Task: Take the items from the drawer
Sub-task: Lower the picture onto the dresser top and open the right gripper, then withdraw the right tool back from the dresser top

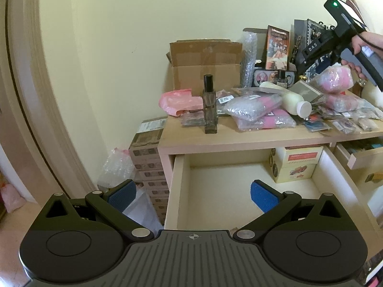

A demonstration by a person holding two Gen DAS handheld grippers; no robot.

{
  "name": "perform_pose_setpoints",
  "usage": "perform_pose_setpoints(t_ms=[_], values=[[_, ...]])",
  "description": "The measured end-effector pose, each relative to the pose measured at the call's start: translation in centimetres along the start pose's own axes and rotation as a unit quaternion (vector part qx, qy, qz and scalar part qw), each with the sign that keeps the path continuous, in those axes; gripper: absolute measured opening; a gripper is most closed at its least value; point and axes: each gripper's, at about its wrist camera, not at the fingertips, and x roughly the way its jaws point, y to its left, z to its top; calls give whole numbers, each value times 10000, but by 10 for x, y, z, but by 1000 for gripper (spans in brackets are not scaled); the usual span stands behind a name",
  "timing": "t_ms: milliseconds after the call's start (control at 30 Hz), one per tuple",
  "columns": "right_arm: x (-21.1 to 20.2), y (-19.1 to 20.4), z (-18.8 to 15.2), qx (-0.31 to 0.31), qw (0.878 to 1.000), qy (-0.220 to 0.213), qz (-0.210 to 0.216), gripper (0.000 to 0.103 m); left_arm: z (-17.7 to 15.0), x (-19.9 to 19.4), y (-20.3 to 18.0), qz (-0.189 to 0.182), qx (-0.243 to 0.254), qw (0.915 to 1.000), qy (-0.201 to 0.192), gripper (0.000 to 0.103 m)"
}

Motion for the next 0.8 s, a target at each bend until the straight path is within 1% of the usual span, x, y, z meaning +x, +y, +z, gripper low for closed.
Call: perform_pose_setpoints(t_ms=[33, 67, 133, 167, 200, 267, 467, 600, 667, 800], values=[[-2, 0, -2, 33, 10000, -60, -36, 71, 0, 0, 0, 3, -13, 10000, 4, 103], [-4, 0, -3, 92, 9998, -136, -63, 75, 1, 0, 1, 13, -26, 10000, 6, 103], [-9, -1, -6, 251, 9992, -284, -148, 76, 1, 0, 0, 44, -31, 10000, 0, 103], [-11, -1, -8, 339, 9986, -359, -201, 78, 2, 0, 0, 56, -33, 10000, -2, 103], [-14, -1, -10, 412, 9978, -440, -263, 87, 3, 0, 0, 65, -38, 10000, -4, 103], [-19, 0, -14, 549, 9954, -641, -449, 99, 4, 0, 0, 73, -63, 10000, -6, 103], [-30, 11, -29, 576, 9876, -1146, -910, 101, 10, 1, -1, 80, -113, 9999, -47, 103], [-39, 13, -39, 905, 9787, -1514, -1047, 101, 14, 1, -4, 59, -116, 9999, -92, 103], [-42, 12, -43, 1003, 9764, -1588, -1061, 101, 16, 1, -6, 35, -107, 9999, -116, 103], [-46, 13, -48, 917, 9752, -1668, -1134, 101, 17, -1, -11, -16, -30, 9998, -180, 103]])
